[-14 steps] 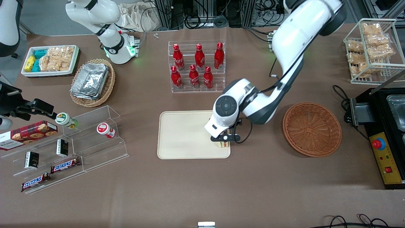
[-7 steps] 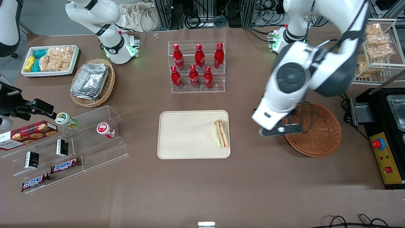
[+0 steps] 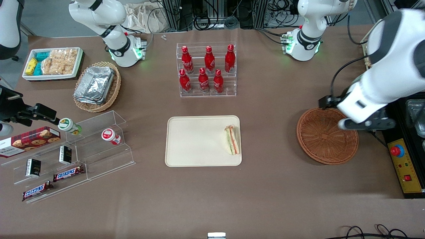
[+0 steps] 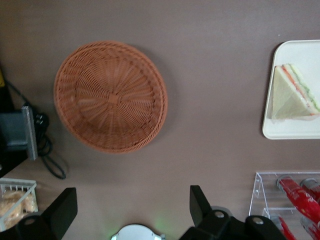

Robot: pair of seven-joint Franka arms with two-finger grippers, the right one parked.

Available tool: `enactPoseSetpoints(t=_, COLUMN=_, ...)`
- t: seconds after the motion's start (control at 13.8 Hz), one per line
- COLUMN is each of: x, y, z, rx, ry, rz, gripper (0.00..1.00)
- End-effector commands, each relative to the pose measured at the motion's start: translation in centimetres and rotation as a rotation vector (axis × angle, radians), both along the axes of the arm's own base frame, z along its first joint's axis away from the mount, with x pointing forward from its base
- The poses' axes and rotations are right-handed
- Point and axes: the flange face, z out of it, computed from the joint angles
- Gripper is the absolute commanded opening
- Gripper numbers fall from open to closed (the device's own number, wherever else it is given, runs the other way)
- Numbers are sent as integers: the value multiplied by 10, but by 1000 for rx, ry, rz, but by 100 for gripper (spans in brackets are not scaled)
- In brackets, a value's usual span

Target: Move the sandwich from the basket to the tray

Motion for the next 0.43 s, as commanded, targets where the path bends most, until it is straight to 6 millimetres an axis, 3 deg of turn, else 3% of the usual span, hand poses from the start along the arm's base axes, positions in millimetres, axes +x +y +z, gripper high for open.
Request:
enactPoseSetpoints(t=0.0, x=-36, y=23, z=24, rx=-2, ry=-6, rz=-22, gripper=100)
enactPoseSetpoints(t=0.14, x=-54, y=43, z=29, rx=-9, ry=-1, rz=-59, gripper=100)
enactPoseSetpoints(t=0.36, x=-50, y=44, z=30, rx=0, ry=-6, rz=-57, gripper=100)
